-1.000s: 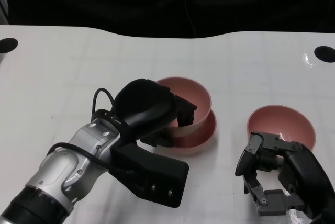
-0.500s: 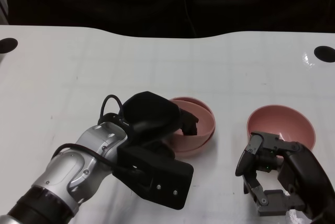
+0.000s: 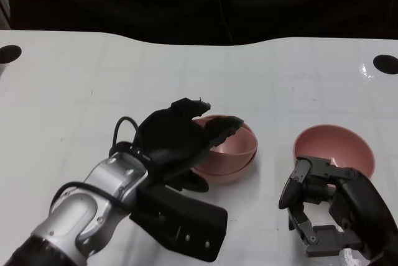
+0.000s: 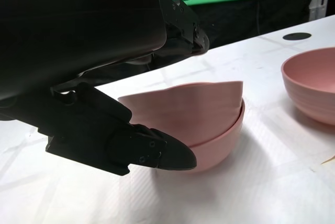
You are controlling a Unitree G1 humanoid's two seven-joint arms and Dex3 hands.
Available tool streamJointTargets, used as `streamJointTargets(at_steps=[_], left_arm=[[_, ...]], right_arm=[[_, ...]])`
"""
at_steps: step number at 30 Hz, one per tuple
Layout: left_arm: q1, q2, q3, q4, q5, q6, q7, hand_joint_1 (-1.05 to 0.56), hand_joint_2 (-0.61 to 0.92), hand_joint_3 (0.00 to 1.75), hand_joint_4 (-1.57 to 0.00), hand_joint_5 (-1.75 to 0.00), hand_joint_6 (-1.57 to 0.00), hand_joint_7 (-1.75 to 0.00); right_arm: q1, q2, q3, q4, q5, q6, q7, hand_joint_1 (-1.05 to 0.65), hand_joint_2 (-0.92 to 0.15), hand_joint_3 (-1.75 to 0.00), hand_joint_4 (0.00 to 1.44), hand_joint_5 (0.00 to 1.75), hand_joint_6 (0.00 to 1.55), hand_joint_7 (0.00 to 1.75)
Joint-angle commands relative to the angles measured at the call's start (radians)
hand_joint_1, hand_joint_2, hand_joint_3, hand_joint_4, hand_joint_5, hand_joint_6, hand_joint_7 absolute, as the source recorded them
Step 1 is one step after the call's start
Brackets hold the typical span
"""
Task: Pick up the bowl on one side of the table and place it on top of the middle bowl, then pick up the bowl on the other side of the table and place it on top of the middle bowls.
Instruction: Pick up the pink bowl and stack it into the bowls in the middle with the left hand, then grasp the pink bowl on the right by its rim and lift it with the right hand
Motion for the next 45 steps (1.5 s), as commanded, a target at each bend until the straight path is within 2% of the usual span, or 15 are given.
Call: streamJointTargets(at_steps=[1,7,11,13,15,19,26,34,37,43,44,45], left_arm=[[0.034,0.016,0.008,-0.005,0.010,0.014,0.046,-0.74,0.92,0.28,0.00,-0.05,-0.06,0.00],[0.087,0.019,0.016,0.006,-0.005,0.020,0.087,-0.74,0.92,0.31,-0.01,-0.04,-0.06,0.00],[0.123,0.015,0.026,0.015,-0.039,0.025,0.073,-0.75,0.92,0.39,0.00,-0.03,-0.04,0.00],[0.128,0.017,0.028,0.026,-0.055,0.022,0.061,-0.75,0.92,0.40,0.00,-0.02,-0.04,0.00],[0.131,0.023,0.028,0.045,-0.074,0.016,0.050,-0.82,0.92,0.51,-0.03,-0.03,-0.05,-0.01],[0.125,0.035,0.026,0.067,-0.096,0.002,0.037,-0.86,0.92,0.60,-0.04,-0.04,-0.06,-0.01],[0.131,0.048,0.040,0.059,-0.122,-0.022,0.060,-0.86,0.92,0.64,-0.01,-0.02,-0.04,0.00],[0.217,0.076,0.116,-0.077,-0.139,-0.087,0.188,-0.79,0.92,0.59,0.00,0.00,-0.05,0.00],[0.265,0.093,0.164,-0.113,-0.166,-0.148,0.263,-0.74,0.92,0.55,-0.05,-0.03,-0.10,-0.03],[0.367,0.090,0.262,-0.151,-0.247,-0.275,0.383,-0.60,0.92,0.44,-0.18,-0.15,-0.21,-0.08],[0.385,0.084,0.279,-0.153,-0.262,-0.300,0.408,-0.58,0.92,0.40,-0.15,-0.30,-0.24,-0.10],[0.400,0.079,0.294,-0.156,-0.273,-0.321,0.427,-0.54,0.92,0.35,-0.07,-0.62,-0.28,-0.14]], right_arm=[[0.007,-0.008,-0.003,-0.016,0.004,0.000,-0.003,0.06,-0.38,-1.39,0.76,1.70,0.75,1.43],[0.008,-0.004,-0.004,-0.022,0.011,0.011,-0.004,0.07,-0.38,-1.40,0.78,1.70,0.76,1.43],[0.004,-0.005,-0.005,-0.013,0.013,0.005,-0.002,0.06,-0.36,-1.42,0.79,1.71,0.76,1.43],[0.004,-0.005,-0.005,-0.016,0.014,0.010,-0.001,0.06,-0.35,-1.42,0.79,1.71,0.76,1.43],[0.007,-0.006,-0.004,-0.024,0.011,0.020,-0.003,0.05,-0.35,-1.42,0.77,1.70,0.76,1.43],[0.005,-0.009,-0.004,-0.021,0.002,0.020,-0.006,0.06,-0.36,-1.41,0.77,1.70,0.75,1.43],[0.001,-0.004,-0.005,-0.013,0.002,0.013,-0.006,0.07,-0.37,-1.41,0.78,1.69,0.75,1.42],[0.004,-0.003,-0.006,-0.020,0.004,0.026,-0.008,0.09,-0.37,-1.41,0.77,1.70,0.76,1.42],[0.002,-0.004,-0.007,-0.018,-0.005,0.015,-0.013,0.09,-0.38,-1.40,0.77,1.70,0.75,1.42],[-0.006,-0.006,-0.011,0.006,-0.016,-0.025,-0.021,0.07,-0.39,-1.36,0.78,1.67,0.75,1.41],[-0.007,-0.006,-0.012,0.007,-0.016,-0.024,-0.023,0.07,-0.39,-1.35,0.78,1.67,0.75,1.41],[-0.008,-0.005,-0.013,0.008,-0.015,-0.023,-0.024,0.05,-0.39,-1.34,0.78,1.66,0.75,1.40]])
